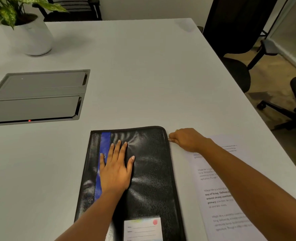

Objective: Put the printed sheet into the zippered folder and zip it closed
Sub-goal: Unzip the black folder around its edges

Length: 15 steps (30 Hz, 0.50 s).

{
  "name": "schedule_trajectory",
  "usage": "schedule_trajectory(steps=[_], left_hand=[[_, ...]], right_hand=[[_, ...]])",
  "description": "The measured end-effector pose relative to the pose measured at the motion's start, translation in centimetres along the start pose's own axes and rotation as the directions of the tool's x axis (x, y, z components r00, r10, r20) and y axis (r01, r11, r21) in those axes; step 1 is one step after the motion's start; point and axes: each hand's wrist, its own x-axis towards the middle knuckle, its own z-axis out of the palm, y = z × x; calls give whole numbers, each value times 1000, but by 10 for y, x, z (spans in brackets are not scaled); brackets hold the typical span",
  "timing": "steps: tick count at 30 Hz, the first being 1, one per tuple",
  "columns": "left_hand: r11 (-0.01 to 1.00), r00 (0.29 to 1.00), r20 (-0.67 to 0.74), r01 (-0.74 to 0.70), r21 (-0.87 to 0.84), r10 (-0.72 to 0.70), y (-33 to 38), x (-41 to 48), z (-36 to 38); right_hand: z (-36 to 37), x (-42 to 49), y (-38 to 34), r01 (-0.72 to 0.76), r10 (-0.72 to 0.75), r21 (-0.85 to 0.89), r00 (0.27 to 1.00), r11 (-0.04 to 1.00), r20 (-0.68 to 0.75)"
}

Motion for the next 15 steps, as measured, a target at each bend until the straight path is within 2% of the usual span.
schedule_trajectory(steps=[4, 8, 15], left_hand=[[1000, 1000, -14, 15, -1, -15, 0, 2, 1], [1000, 1000, -22, 15, -16, -15, 1, 1, 1], [1000, 1000, -28, 4, -12, -5, 0, 2, 2]], right_hand=[[3, -13, 2, 73, -72, -9, 995, 997, 70], [18, -29, 3, 92, -92, -14, 996, 996, 6], [23, -38, 2, 131, -131, -10, 991, 991, -5]])
